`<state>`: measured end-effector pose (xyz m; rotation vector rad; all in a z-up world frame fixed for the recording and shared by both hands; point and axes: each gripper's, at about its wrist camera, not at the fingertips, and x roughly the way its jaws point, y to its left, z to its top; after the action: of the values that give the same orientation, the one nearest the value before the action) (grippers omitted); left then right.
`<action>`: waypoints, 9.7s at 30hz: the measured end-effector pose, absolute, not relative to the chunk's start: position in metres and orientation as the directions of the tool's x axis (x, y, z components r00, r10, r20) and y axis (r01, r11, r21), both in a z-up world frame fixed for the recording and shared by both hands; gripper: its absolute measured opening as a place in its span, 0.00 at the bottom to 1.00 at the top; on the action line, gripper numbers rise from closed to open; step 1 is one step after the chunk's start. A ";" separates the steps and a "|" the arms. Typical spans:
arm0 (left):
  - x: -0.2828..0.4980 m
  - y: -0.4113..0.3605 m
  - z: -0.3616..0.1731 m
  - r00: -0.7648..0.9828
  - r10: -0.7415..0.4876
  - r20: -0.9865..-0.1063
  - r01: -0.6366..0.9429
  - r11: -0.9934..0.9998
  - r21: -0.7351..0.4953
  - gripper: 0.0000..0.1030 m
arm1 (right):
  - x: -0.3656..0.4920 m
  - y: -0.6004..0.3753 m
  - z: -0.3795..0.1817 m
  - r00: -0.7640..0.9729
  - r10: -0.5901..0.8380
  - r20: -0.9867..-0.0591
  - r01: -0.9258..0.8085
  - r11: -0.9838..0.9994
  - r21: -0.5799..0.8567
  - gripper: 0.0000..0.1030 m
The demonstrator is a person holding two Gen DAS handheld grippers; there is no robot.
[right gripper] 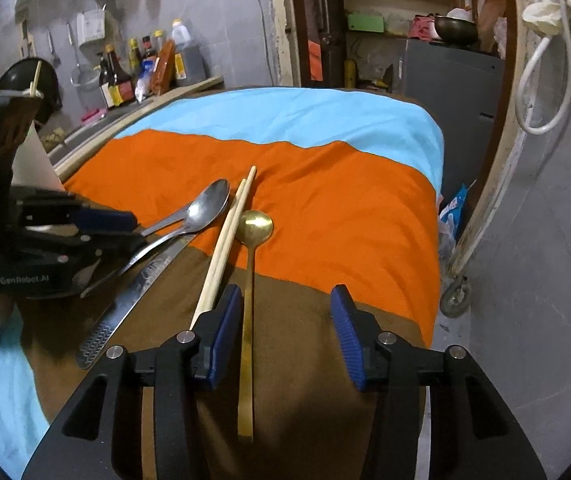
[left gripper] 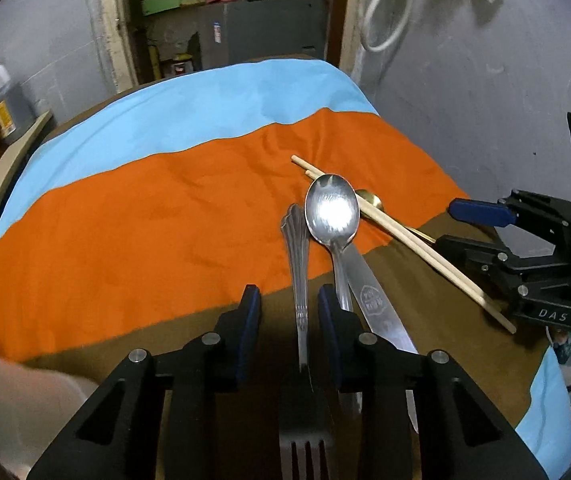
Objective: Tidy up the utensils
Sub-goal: 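Close the left tool on the silver fork while the right tool grasps the gold spoon, then lift the fork with the left tool while the right carries the gold spoon up, then open the left tool over the basket while the right releases the gold spoon, then move both tools back to the utensils on the cloth, then close the left tool on a silver spoon while the right tool grasps a chopstick, then lift the silver spoon with the left tool while the right tool lifts the chopstick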
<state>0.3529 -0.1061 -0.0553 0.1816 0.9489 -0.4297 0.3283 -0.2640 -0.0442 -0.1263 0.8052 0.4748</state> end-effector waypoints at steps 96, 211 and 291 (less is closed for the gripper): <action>0.183 0.128 0.138 0.991 -0.117 -0.059 0.107 0.983 -0.149 0.05 | 0.270 -0.050 0.130 0.727 0.675 0.128 -0.687 0.713 0.141 0.25; 0.242 -0.072 0.009 0.810 -0.355 -0.466 0.348 0.932 -0.104 0.93 | 0.259 -0.287 0.019 0.822 0.401 -0.405 -0.391 0.914 0.112 0.71; 0.379 -0.098 -0.059 0.526 -0.287 -0.800 0.348 0.932 -0.106 0.31 | 0.386 -0.229 -0.043 0.474 0.337 -0.814 -0.513 0.857 0.056 0.18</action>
<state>0.3794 -0.0983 -0.0590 0.0702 0.9434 -0.3800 0.3864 -0.2288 -0.0426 -0.2069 0.9434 0.5240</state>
